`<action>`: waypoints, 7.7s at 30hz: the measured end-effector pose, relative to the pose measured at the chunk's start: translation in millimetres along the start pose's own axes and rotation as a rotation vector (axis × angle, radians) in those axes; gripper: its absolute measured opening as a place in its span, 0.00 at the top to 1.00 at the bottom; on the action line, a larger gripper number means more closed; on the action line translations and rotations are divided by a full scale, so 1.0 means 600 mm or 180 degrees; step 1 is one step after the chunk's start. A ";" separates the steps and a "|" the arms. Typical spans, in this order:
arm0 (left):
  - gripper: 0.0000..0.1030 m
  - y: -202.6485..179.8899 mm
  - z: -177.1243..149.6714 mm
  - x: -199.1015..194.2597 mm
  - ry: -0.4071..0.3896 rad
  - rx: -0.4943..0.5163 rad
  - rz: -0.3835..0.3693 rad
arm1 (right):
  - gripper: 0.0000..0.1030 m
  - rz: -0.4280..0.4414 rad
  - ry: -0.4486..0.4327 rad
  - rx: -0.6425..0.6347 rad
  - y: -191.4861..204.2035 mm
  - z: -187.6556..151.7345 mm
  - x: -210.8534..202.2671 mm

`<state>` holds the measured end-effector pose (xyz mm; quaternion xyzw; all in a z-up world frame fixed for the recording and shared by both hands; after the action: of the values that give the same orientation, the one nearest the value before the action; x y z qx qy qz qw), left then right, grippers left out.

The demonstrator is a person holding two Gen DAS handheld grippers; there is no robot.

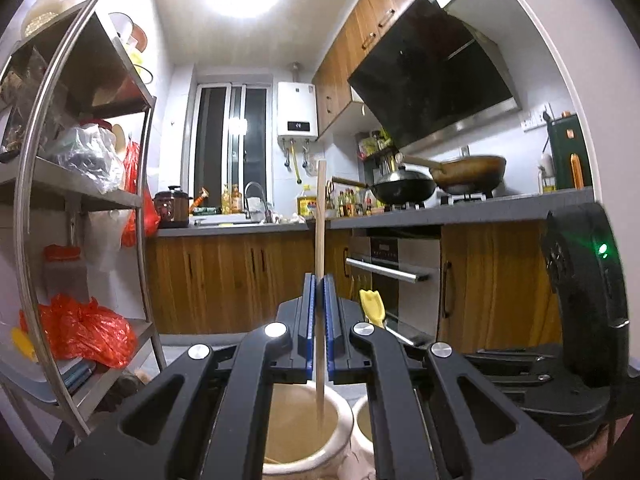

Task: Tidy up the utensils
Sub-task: 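Open the left tool to drop the chopstick in the pot while the right tool releases the spoon, then move both open tools back toward the utensils on the table, then grasp another wooden chopstick with the left tool while the right tool grasps the second yellow spoon, then lift the chopstick with the left tool over the pot while the right tool carries the yellow spoon there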

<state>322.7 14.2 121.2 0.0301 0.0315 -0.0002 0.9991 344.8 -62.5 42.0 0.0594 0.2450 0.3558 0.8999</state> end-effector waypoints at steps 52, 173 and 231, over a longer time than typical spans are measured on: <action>0.63 0.031 -0.071 0.003 0.0665 -0.0175 0.0115 | 0.85 -0.0339 0.0332 -0.0107 -0.004 -0.045 -0.003; 0.90 0.017 -0.325 -0.117 0.3813 -0.0110 -0.0975 | 0.73 -0.0497 0.3707 -0.1122 0.106 -0.274 0.011; 0.95 0.049 0.031 -0.041 0.0682 -0.0578 -0.0738 | 0.90 0.0577 0.0236 0.0090 0.037 -0.003 -0.072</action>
<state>299.5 42.4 143.3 -0.0643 0.1409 -0.1094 0.9819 303.6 -75.1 63.9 0.0809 0.2768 0.4342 0.8534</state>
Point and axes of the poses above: each gripper's, at about its wrist camera, not at the fingertips, and x roughly the way its jaws point, y to its left, z to its top, the point moved 7 cm from there along x, roughly the way its jaws point, and after that the axes turned 4 degrees about y, right-handed, at the moved point
